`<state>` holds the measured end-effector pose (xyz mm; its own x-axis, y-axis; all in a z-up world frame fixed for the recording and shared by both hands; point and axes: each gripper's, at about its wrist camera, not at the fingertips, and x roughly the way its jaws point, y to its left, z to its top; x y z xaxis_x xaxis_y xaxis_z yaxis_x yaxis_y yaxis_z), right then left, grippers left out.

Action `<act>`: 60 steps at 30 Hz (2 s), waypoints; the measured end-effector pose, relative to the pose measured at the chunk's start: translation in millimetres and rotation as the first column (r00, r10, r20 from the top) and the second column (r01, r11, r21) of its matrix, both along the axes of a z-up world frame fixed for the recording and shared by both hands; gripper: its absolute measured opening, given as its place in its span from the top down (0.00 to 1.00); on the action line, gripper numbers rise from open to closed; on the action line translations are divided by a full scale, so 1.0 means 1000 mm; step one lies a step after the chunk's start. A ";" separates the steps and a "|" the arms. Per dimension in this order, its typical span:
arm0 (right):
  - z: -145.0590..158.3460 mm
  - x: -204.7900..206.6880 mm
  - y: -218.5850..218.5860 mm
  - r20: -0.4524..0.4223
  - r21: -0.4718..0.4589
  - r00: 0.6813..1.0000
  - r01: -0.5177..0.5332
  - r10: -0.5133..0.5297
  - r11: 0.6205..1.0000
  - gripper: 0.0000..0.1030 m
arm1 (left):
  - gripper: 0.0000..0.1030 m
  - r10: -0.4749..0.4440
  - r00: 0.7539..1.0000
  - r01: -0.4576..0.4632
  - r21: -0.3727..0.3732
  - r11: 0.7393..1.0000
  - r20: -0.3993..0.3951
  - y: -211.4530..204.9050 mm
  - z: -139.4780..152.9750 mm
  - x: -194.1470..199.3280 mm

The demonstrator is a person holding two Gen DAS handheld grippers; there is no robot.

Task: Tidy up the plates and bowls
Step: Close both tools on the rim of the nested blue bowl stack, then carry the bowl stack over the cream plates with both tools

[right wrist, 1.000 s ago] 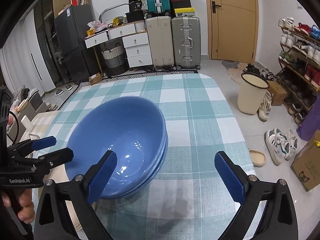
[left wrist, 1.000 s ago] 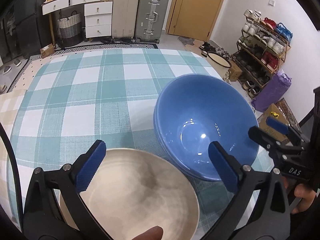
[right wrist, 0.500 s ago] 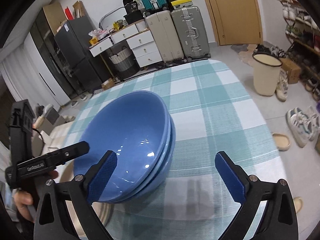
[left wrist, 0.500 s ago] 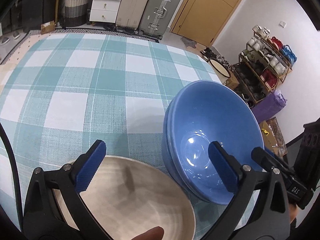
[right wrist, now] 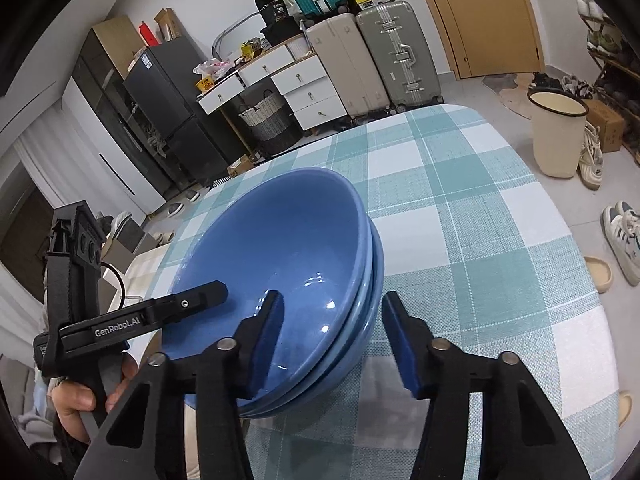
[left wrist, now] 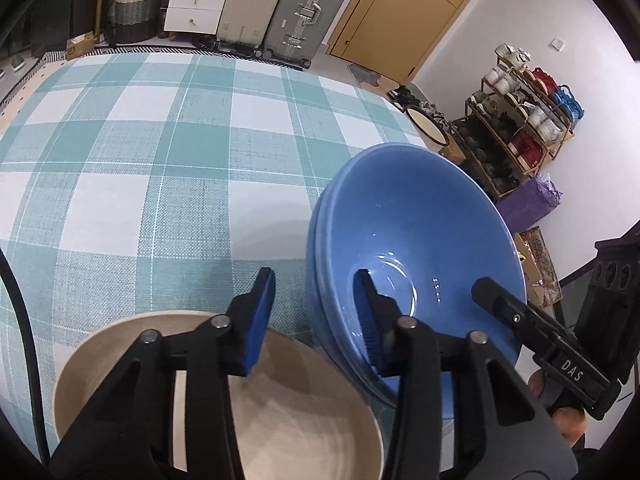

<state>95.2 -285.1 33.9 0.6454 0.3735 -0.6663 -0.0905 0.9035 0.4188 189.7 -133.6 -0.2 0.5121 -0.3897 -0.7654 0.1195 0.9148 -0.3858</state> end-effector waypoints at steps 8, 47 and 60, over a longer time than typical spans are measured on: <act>0.002 -0.002 0.001 0.004 -0.037 1.000 0.027 -0.027 0.999 0.62 | 0.75 -0.042 0.998 0.039 0.072 0.997 0.053 -0.018 0.012 -0.008; 0.094 -0.065 0.044 0.151 -0.104 0.986 -0.053 0.069 0.993 0.62 | 0.75 -0.003 0.975 -0.027 0.128 0.991 0.223 0.019 0.134 -0.128; 0.095 -0.069 0.092 0.144 -0.096 0.977 -0.142 0.155 0.985 0.62 | 0.75 0.070 0.972 -0.109 0.163 0.981 0.226 0.068 0.147 -0.173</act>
<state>25.9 -193.0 128.4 0.6822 0.4188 -0.5993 -0.2820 0.9070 0.3129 16.6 -66.0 146.3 0.7009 -0.2062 -0.6828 0.0978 0.9760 -0.1944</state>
